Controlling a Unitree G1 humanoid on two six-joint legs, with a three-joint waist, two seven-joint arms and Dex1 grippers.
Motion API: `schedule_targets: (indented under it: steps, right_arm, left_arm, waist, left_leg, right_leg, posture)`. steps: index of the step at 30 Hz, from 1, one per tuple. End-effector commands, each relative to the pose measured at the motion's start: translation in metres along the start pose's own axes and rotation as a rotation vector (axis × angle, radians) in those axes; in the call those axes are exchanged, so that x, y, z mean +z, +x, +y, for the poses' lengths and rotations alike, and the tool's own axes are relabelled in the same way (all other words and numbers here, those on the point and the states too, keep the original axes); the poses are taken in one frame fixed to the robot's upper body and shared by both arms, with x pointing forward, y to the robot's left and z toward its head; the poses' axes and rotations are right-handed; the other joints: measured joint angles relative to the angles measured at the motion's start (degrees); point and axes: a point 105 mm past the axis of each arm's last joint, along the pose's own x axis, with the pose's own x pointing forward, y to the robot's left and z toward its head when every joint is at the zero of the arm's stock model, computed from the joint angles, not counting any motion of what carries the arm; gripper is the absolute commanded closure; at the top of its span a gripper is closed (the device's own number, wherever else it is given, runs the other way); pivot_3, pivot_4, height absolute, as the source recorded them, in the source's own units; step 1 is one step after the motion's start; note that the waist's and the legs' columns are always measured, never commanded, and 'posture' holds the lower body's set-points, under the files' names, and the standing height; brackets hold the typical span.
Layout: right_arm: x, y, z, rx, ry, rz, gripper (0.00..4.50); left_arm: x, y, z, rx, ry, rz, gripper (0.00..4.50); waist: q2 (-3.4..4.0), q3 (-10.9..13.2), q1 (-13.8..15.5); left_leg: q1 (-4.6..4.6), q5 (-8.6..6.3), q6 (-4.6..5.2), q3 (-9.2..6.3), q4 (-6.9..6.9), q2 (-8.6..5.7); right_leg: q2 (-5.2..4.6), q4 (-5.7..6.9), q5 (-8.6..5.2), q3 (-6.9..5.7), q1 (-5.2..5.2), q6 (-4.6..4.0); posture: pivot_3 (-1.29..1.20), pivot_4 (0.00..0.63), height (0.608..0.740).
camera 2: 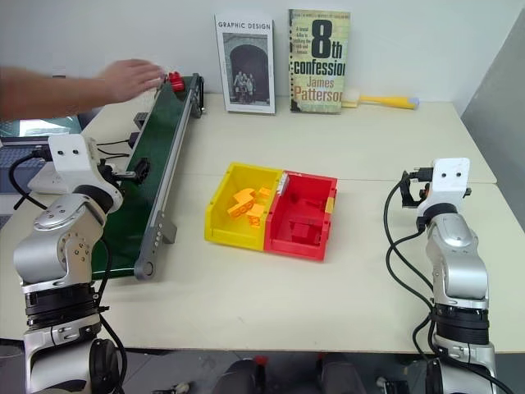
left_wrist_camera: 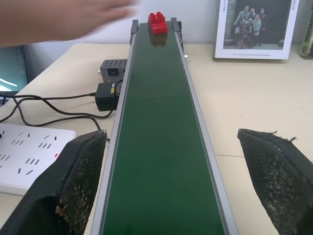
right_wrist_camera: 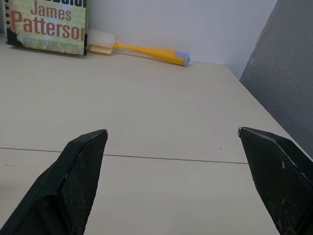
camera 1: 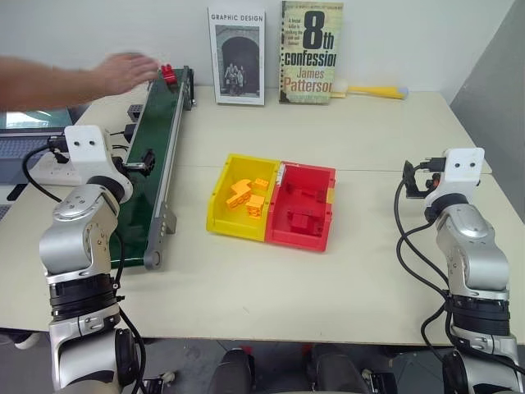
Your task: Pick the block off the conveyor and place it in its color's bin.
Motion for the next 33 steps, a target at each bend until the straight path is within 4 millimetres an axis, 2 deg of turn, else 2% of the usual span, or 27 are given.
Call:
schedule_targets:
  steps: [1,6,10,14,18,21,24,30,33]
  right_arm:
    - [0.015,0.0,-0.005,-0.012,-0.015,-0.056,0.0]
    - [0.02,0.001,-0.005,-0.004,-0.021,-0.064,0.0]
    - [0.035,0.006,0.001,0.083,-0.03,-0.096,0.0]
    - [0.062,0.005,0.034,0.363,0.006,-0.149,0.0]
    - [0.083,-0.013,0.07,0.681,0.039,-0.176,0.0]
    - [0.1,-0.04,0.099,0.987,0.045,-0.19,0.0]
    - [0.109,-0.066,0.118,1.22,0.034,-0.174,0.0]
    - [0.127,-0.081,0.134,1.325,0.042,-0.212,0.0]
    - [0.128,-0.087,0.138,1.356,0.041,-0.21,0.0]
  left_arm:
    - [0.018,-0.005,0.0,0.001,0.028,-0.065,0.02]
    - [0.023,-0.007,0.004,0.024,0.009,-0.093,0.02]
    - [0.031,-0.011,0.004,0.036,0.009,-0.13,0.02]
    - [0.032,-0.013,0.003,0.065,-0.015,-0.148,0.02]
    - [0.022,-0.01,0.002,0.09,-0.047,-0.117,0.02]
    - [0.017,-0.006,-0.002,0.096,-0.061,-0.102,0.02]
    - [0.016,-0.001,-0.004,0.1,-0.075,-0.093,0.02]
    - [0.013,0.008,-0.007,0.099,-0.068,-0.067,0.02]
    - [0.012,0.012,-0.009,0.105,-0.067,-0.057,0.02]
  waist:
    - [0.0,0.0,0.0]
    - [0.0,0.0,0.0]
    - [0.0,0.0,-0.03]
    - [0.0,0.0,-0.04]
    - [0.0,0.0,-0.03]
    - [0.0,0.0,0.01]
    - [0.0,0.0,0.05]
    - [-0.02,-0.01,0.07]
    - [-0.02,-0.01,0.08]
  left_leg:
    - [0.0,0.0,0.0,0.0,0.0,0.0]
    - [0.0,0.0,0.0,0.0,0.0,0.0]
    - [0.0,0.0,0.0,0.0,0.0,0.0]
    - [0.01,0.0,0.01,0.01,-0.01,-0.01]
    - [0.03,-0.01,0.03,-0.05,-0.02,0.0]
    - [-0.03,-0.05,0.11,-0.1,-0.01,0.0]
    - [-0.03,-0.06,0.12,-0.11,-0.01,-0.04]
    - [-0.03,-0.07,0.15,-0.17,0.0,-0.02]
    - [-0.03,-0.05,0.13,-0.17,0.0,-0.02]
  right_leg:
    - [0.0,0.0,0.0,0.0,0.0,0.0]
    - [0.0,0.0,0.0,0.0,0.0,0.0]
    - [0.0,0.0,0.0,0.01,0.0,0.0]
    - [0.01,0.0,0.0,0.01,0.0,0.0]
    - [0.01,-0.02,0.0,-0.06,0.04,0.0]
    - [0.0,-0.06,0.0,-0.1,0.04,0.0]
    - [-0.02,-0.07,0.0,-0.11,0.04,0.0]
    - [-0.04,-0.07,0.0,-0.17,0.04,0.0]
    - [-0.05,-0.07,0.0,-0.18,0.04,0.0]
  posture:
    - [0.0,0.15,0.74]
    - [0.0,0.15,0.74]
    - [0.0,0.15,0.74]
    - [0.0,0.15,0.74]
    - [0.0,0.15,0.74]
    - [0.0,0.15,0.74]
    - [0.0,0.15,0.74]
    - [0.0,0.15,0.74]
    - [0.0,0.15,0.74]
